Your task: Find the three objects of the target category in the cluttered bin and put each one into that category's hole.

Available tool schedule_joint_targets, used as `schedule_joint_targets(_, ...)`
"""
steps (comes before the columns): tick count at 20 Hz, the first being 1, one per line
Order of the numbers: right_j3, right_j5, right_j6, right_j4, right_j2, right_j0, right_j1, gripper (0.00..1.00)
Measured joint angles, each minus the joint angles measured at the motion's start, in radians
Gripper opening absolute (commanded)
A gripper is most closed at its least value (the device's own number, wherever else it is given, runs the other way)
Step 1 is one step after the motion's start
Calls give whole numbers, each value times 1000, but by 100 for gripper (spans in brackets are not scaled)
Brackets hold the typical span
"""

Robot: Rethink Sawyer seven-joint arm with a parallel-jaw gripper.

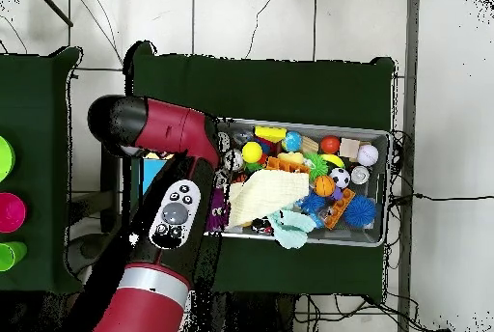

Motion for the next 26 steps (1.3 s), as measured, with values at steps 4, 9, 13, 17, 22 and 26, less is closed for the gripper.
schedule_joint_targets(4, -1, 0, 0, -2, 0, 0, 0, 0)
schedule_joint_targets(9, -5, 8, 0, -7, -5, 0, 0, 0)
schedule_joint_targets(13, -26, 65, 0, -28, -24, 1, -15, 0)
schedule_joint_targets(17, -53, 195, 0, -63, -46, 8, -47, 0)
schedule_joint_targets(22, -85, 362, 0, -90, -58, 14, -97, 0)
schedule_joint_targets(26, -100, 395, 0, -92, -58, 14, -117, 0)
